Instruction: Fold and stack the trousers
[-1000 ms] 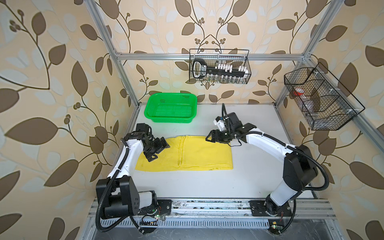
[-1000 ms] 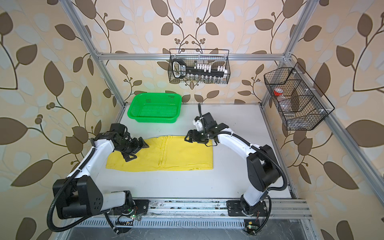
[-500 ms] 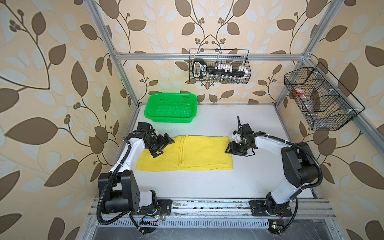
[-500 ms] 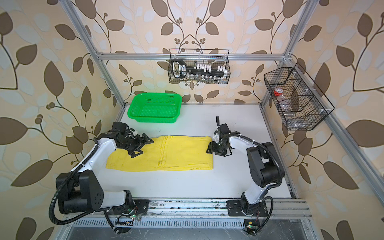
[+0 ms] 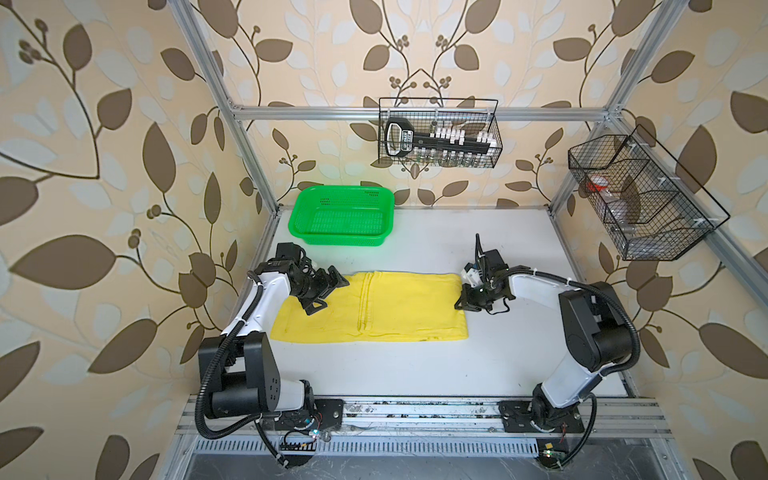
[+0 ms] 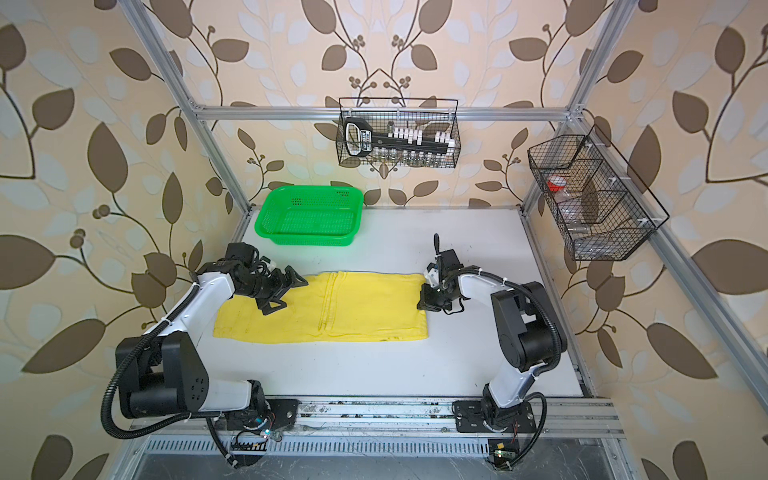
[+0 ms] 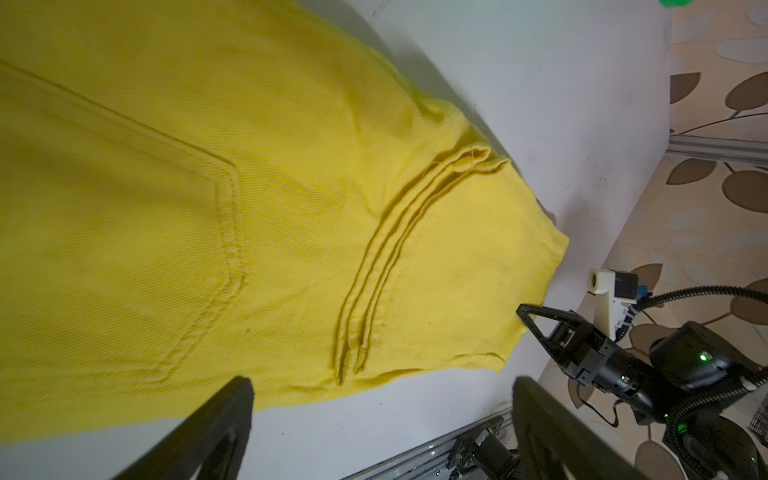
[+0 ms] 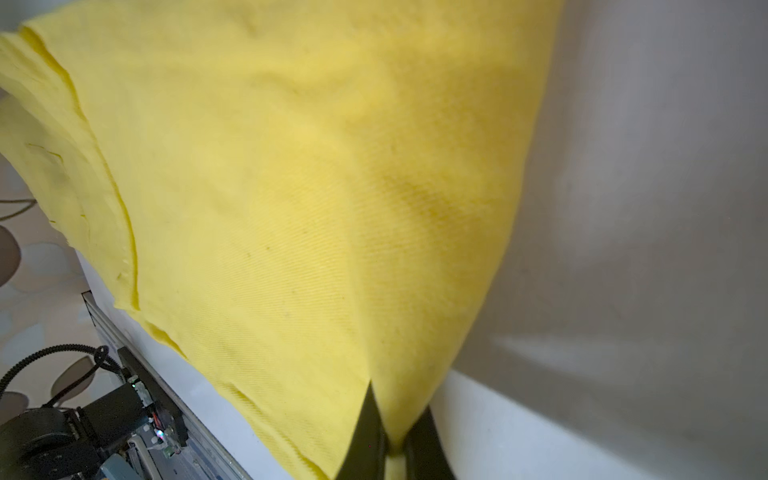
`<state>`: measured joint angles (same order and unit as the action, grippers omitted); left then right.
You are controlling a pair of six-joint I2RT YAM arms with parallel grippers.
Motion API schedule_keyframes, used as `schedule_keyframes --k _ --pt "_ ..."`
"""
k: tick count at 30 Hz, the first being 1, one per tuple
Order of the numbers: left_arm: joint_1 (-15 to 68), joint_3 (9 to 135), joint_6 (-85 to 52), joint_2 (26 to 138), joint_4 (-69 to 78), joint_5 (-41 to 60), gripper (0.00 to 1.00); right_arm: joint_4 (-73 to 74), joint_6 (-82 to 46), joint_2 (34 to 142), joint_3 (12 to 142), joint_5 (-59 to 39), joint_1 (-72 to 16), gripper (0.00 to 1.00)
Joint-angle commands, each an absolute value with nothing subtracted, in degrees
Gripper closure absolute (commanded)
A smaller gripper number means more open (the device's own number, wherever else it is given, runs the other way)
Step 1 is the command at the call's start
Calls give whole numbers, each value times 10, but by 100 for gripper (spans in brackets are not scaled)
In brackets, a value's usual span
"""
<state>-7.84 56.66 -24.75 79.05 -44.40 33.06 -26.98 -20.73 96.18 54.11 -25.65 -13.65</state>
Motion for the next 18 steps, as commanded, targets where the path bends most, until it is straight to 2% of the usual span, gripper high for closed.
schedule_keyframes --k 1,7,14,18 --pt "-74 597 -243 785 -461 336 3 -359 -169 906 559 -211 -102 100" --pt "-74 601 -242 795 -465 330 3 -491 -130 839 614 -39 -32 100" --pt "-72 592 -244 820 -464 341 5 -558 -139 785 695 120 27 100" --pt "-48 591 -251 850 -457 359 9 -561 -160 769 709 113 29 100"
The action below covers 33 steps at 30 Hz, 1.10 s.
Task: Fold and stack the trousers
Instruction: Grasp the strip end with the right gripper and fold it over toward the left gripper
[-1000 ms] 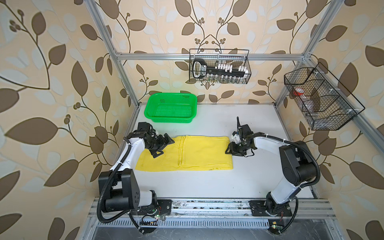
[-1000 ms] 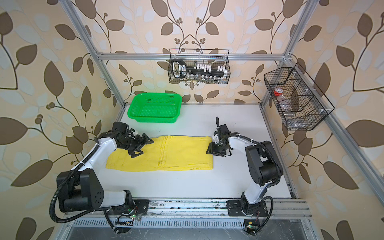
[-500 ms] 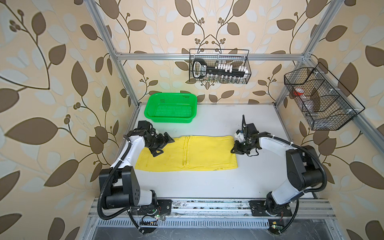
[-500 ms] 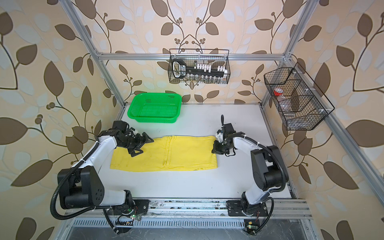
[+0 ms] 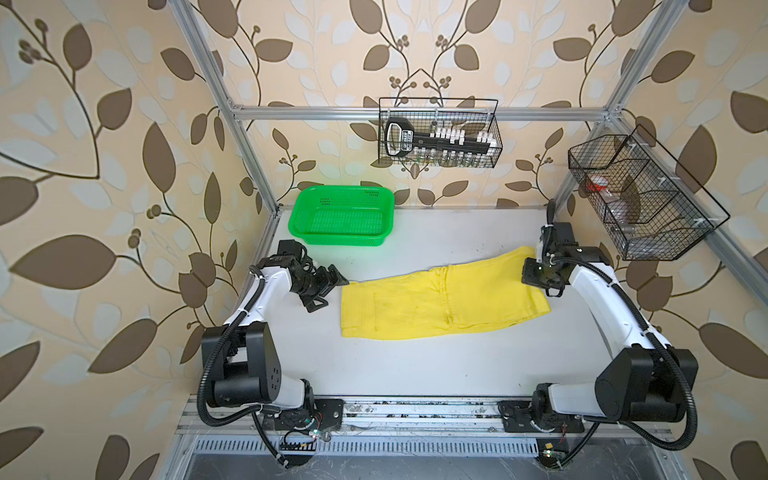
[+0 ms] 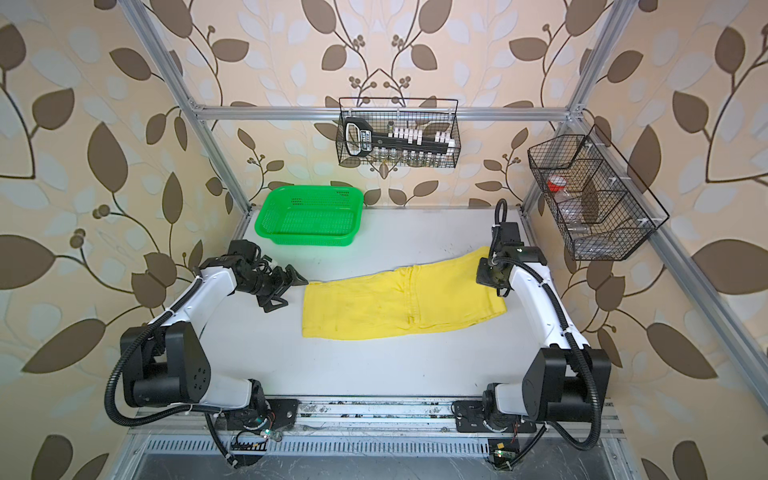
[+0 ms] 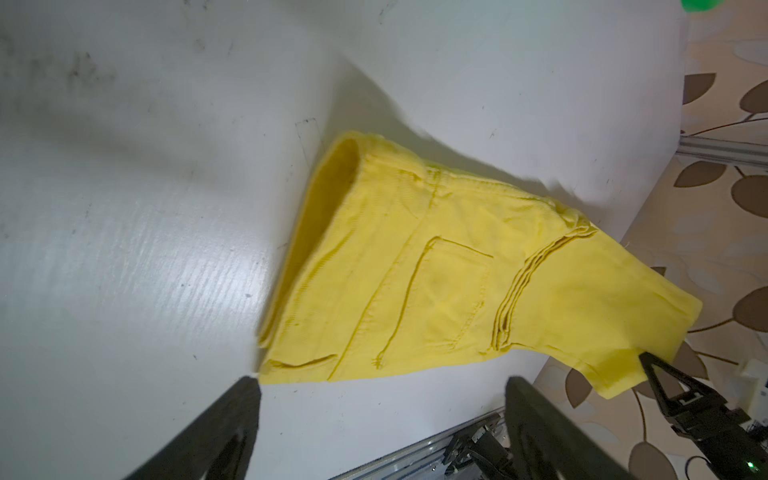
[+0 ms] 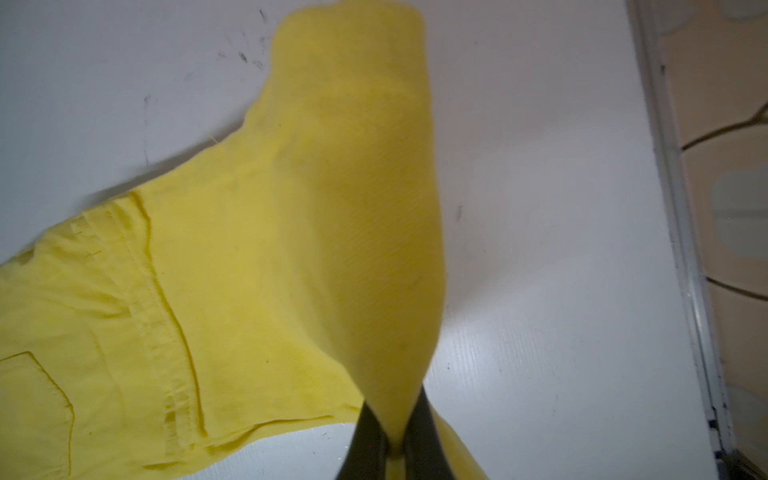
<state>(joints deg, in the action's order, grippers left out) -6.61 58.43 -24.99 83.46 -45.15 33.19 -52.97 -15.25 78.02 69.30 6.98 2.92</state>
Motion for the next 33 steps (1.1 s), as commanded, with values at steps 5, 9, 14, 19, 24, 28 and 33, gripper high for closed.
schedule_keyframes --k 5,9,14,19,24,28,33 --pt "4 574 -275 877 -427 369 16 -594 -185 756 766 59 -27 100" --pt "34 564 -297 892 -398 373 22 -615 -238 746 784 25 -119 100" --pt "42 551 -304 909 -381 364 30 -607 -329 761 814 13 -256 100" --pt "43 551 -286 918 -405 322 34 -573 -402 820 862 -8 -360 100" --pt "42 543 -294 922 -400 304 35 -538 -412 896 903 -44 -425 100" --pt "42 537 -293 923 -401 293 37 -513 -416 953 936 -80 -451 100" --pt "43 527 -293 927 -389 294 42 -500 -434 1010 972 -97 -494 100"
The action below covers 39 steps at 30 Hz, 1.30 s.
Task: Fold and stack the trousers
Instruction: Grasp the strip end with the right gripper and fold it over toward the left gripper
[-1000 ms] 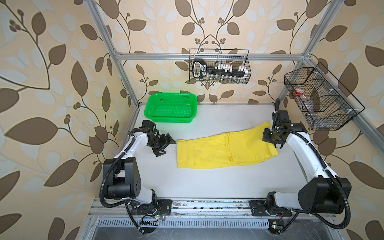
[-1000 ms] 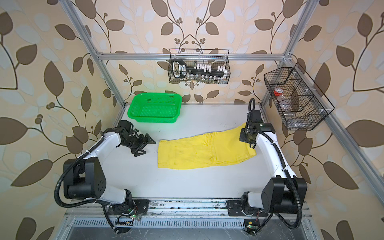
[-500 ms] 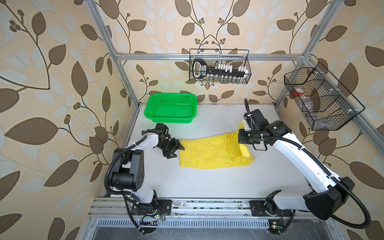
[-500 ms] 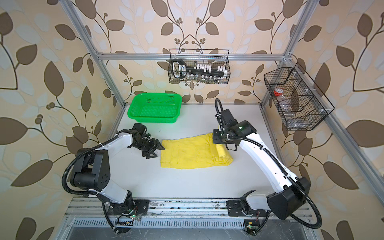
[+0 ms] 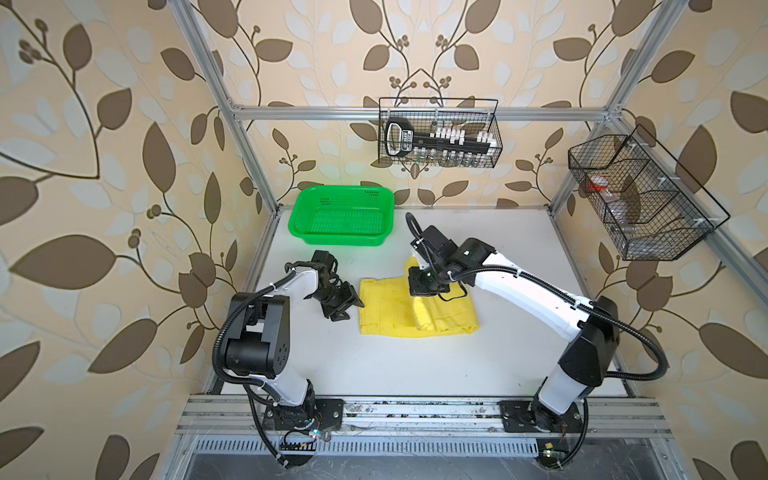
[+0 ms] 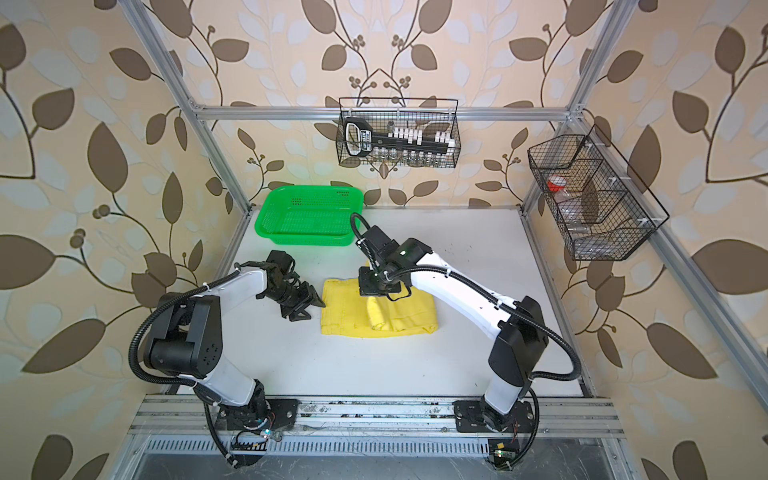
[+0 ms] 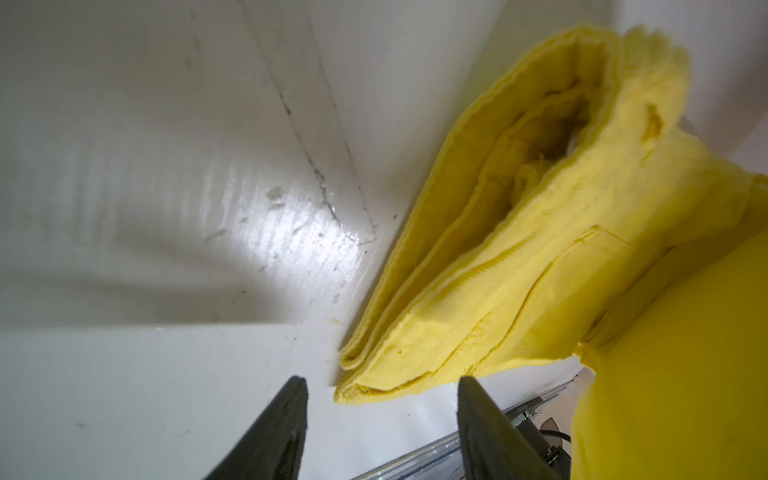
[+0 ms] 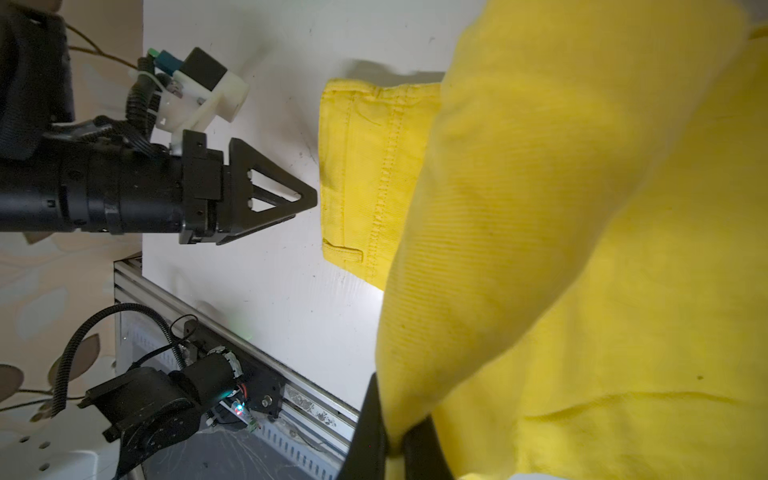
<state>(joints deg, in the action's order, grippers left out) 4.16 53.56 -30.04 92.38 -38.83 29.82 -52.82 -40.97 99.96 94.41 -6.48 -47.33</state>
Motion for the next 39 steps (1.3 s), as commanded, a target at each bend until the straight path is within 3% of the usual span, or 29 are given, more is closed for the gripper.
schedule_keyframes --k 1,19,29,39 --pt "42 526 -293 928 -388 296 43 -491 -442 1016 972 -100 -499 100" --pt "42 562 -271 856 -482 247 47 -392 -522 1156 1003 12 -525 99" --pt "42 561 -271 850 -459 281 48 -402 -538 1013 949 153 -520 100" --pt "67 634 -296 961 -372 284 54 -397 -582 971 899 168 -483 100"
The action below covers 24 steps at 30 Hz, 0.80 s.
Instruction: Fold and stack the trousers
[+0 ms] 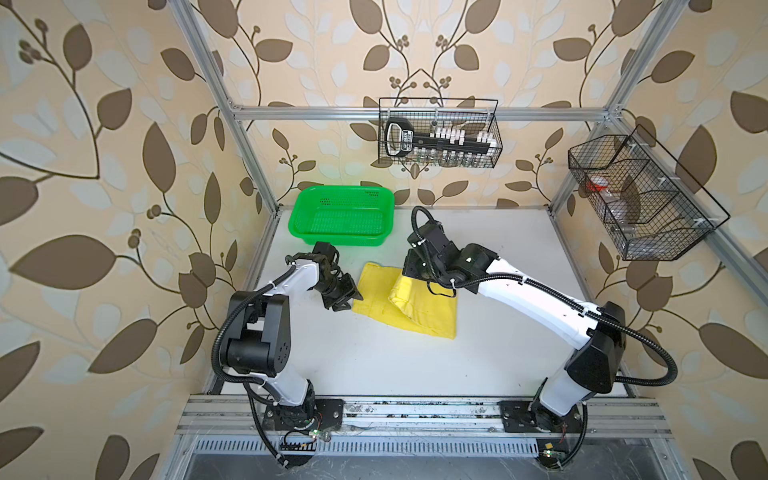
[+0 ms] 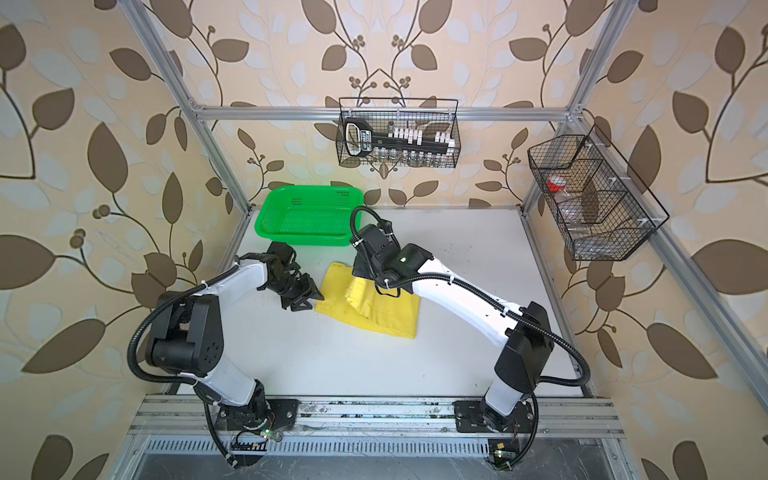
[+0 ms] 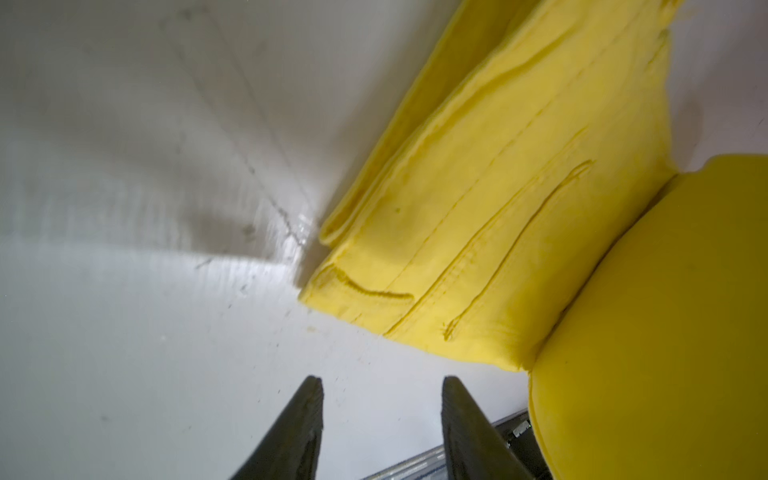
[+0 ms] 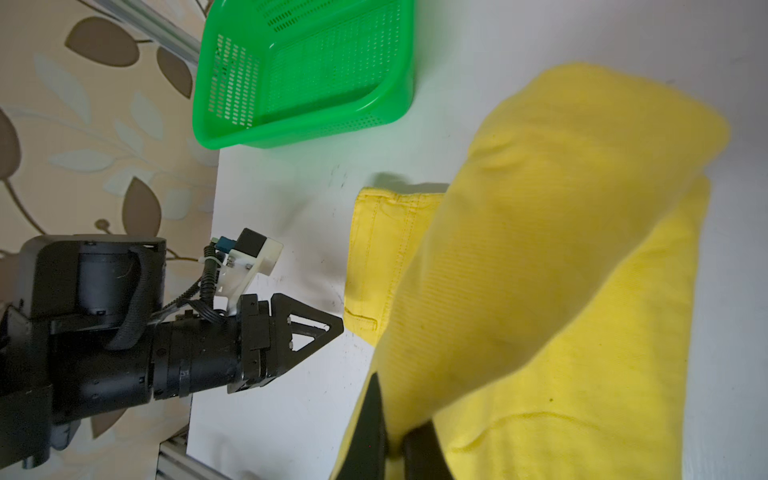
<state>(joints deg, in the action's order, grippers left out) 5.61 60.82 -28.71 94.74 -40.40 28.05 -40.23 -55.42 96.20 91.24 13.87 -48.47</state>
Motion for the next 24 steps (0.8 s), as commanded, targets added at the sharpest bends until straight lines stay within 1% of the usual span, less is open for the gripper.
schedule_keyframes --k 1,3,6,12,16,17,19,22,23,24 --pt "71 633 -302 974 -360 282 55 -384 -581 973 900 169 -482 100" --pt "78 630 -309 997 -344 284 56 -360 -566 994 912 141 -478 100" --pt "83 626 -312 1007 -345 279 57 -368 -558 1035 940 126 -484 98" --pt "82 645 -284 967 -424 221 57 -335 -559 1097 952 113 -491 96" --pt "82 653 -280 922 -477 167 57 -312 -552 1151 986 96 -493 96" --pt "82 652 -281 909 -485 159 57 -301 -550 1164 993 87 -494 95" --pt "82 648 -283 891 -494 157 57 -282 -550 1184 999 72 -495 90" --pt "82 645 -284 869 -518 151 56 -244 -542 1209 1005 41 -497 76" --pt "82 647 -282 861 -527 143 55 -235 -538 1214 1006 26 -497 70" --pt "82 650 -280 855 -537 135 55 -229 -533 1215 1006 21 -497 66"
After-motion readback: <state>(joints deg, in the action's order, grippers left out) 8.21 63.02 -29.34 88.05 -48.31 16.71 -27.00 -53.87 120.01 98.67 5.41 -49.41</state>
